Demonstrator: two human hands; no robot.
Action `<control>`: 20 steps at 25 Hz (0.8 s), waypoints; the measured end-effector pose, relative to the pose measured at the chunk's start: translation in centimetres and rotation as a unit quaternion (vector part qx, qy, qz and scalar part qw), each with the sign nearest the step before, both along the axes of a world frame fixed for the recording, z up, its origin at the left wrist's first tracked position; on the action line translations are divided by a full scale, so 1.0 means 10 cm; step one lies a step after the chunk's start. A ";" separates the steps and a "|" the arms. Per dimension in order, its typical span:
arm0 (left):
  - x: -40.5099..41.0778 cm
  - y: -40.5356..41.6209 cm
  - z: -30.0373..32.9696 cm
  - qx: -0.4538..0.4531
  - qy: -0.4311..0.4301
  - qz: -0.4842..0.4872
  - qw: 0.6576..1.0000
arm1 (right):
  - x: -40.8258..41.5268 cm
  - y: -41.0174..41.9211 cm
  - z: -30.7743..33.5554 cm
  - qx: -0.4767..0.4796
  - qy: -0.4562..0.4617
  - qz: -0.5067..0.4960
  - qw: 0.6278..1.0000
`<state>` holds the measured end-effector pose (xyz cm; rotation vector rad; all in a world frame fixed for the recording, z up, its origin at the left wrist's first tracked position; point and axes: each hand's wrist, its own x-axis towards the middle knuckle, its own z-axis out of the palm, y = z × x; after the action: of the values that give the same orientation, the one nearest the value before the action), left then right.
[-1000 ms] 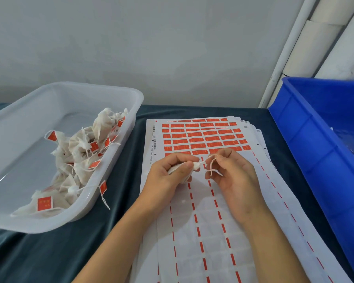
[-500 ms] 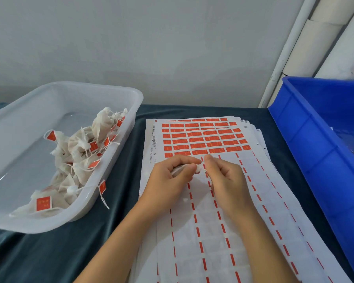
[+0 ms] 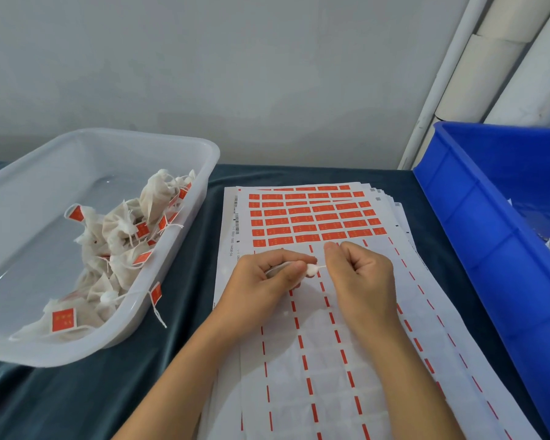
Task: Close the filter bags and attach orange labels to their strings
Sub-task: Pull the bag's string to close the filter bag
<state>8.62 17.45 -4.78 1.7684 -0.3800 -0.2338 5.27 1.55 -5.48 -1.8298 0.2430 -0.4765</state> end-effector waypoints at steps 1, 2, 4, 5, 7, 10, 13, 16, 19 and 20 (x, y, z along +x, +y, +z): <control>0.00 0.00 -0.01 0.002 -0.001 -0.002 1.000 | 0.00 0.00 0.00 0.004 0.001 0.000 1.000; 0.00 0.00 -0.02 0.003 -0.005 -0.005 1.000 | -0.01 -0.01 0.00 0.007 0.002 0.005 1.000; 0.00 0.01 -0.05 0.004 -0.017 -0.013 1.000 | -0.02 0.00 0.00 0.019 0.004 0.024 1.000; 0.00 0.00 -0.06 0.005 -0.024 -0.019 1.000 | -0.02 0.00 0.01 0.029 0.005 0.035 0.999; -0.01 -0.01 -0.06 0.014 -0.043 -0.033 0.998 | -0.03 -0.01 0.03 0.048 0.006 0.056 0.997; -0.01 -0.02 -0.07 0.019 -0.051 -0.037 0.998 | -0.03 -0.01 0.06 0.047 0.004 0.074 0.996; 0.01 0.01 -0.07 0.018 -0.042 -0.018 0.999 | -0.02 -0.05 0.05 0.030 0.000 0.043 0.999; 0.02 0.01 -0.06 0.015 -0.041 0.003 0.999 | 0.00 -0.10 0.05 0.006 0.003 0.005 1.000; 0.01 0.01 -0.04 0.008 -0.042 0.014 0.999 | 0.03 -0.13 0.08 0.017 0.002 -0.005 1.000; 0.01 0.01 -0.03 0.005 -0.043 0.021 0.999 | 0.04 -0.15 0.11 0.017 0.000 -0.007 1.000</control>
<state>8.73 17.56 -5.08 1.7976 -0.4039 -0.1307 5.64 0.07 -4.41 -1.7964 0.2622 -0.4797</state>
